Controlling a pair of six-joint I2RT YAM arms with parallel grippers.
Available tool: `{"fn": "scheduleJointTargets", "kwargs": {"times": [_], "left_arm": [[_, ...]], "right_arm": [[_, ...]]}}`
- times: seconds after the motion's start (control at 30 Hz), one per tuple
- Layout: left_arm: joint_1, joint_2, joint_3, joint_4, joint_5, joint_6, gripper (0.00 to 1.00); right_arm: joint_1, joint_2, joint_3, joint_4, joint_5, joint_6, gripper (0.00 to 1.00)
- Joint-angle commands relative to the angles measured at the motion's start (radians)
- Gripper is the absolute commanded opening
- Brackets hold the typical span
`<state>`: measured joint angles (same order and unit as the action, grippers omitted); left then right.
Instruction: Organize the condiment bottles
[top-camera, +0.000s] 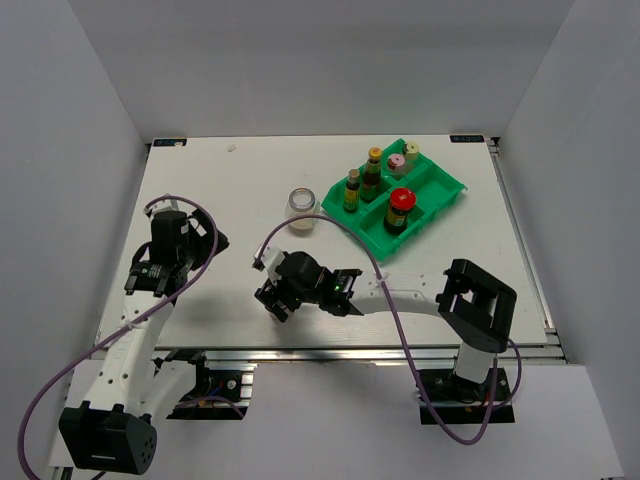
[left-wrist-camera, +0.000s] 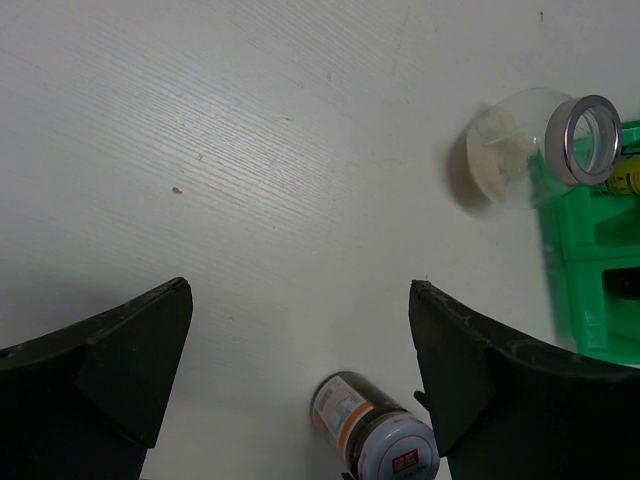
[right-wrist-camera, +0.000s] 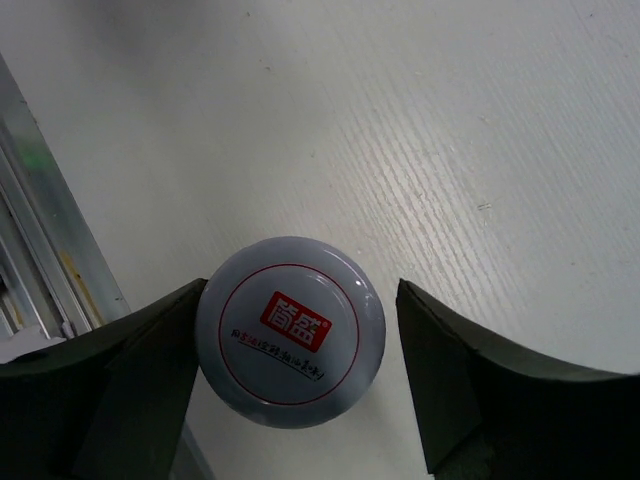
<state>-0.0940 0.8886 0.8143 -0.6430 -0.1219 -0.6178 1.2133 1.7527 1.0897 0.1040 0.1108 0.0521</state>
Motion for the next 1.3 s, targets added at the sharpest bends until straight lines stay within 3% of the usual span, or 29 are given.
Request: {"fn": "scheduleJointTargets", "kwargs": {"times": [0.0,0.03,0.07,0.17,0.3,0.43,0.7,0.93,1.27], "left_arm": [[-0.003,-0.019,-0.006,0.005,-0.012,0.001,0.98],[-0.003,-0.019,-0.006,0.005,-0.013,-0.002,0.98],[-0.003,-0.019,-0.006,0.005,-0.016,-0.002,0.98],[-0.003,-0.019,-0.004,0.000,-0.031,-0.005,0.98],[-0.003,-0.014,0.006,-0.004,-0.056,-0.017,0.98],[-0.003,-0.004,0.013,0.014,-0.061,-0.036,0.98],[-0.004,0.056,0.020,0.117,-0.098,-0.117,0.98],[-0.006,0.176,0.066,0.232,-0.048,-0.106,0.98],[-0.035,0.386,0.178,0.275,-0.027,-0.085,0.98]], "right_arm": [[0.008,-0.010,0.038,0.005,0.026,0.048,0.78],[0.011,-0.015,0.035,0.005,0.027,0.054,0.72],[0.009,-0.018,0.030,0.005,0.030,0.058,0.54],[0.009,-0.038,0.029,-0.001,0.069,0.084,0.20],[-0.001,-0.126,0.012,-0.013,0.180,0.100,0.06],[-0.090,-0.237,-0.014,-0.044,0.223,0.114,0.03],[-0.405,-0.335,-0.028,-0.102,0.320,0.108,0.02],[-0.564,-0.250,0.030,-0.093,0.340,0.055,0.02],[-0.627,-0.070,0.059,0.005,0.411,0.006,0.02]]}}
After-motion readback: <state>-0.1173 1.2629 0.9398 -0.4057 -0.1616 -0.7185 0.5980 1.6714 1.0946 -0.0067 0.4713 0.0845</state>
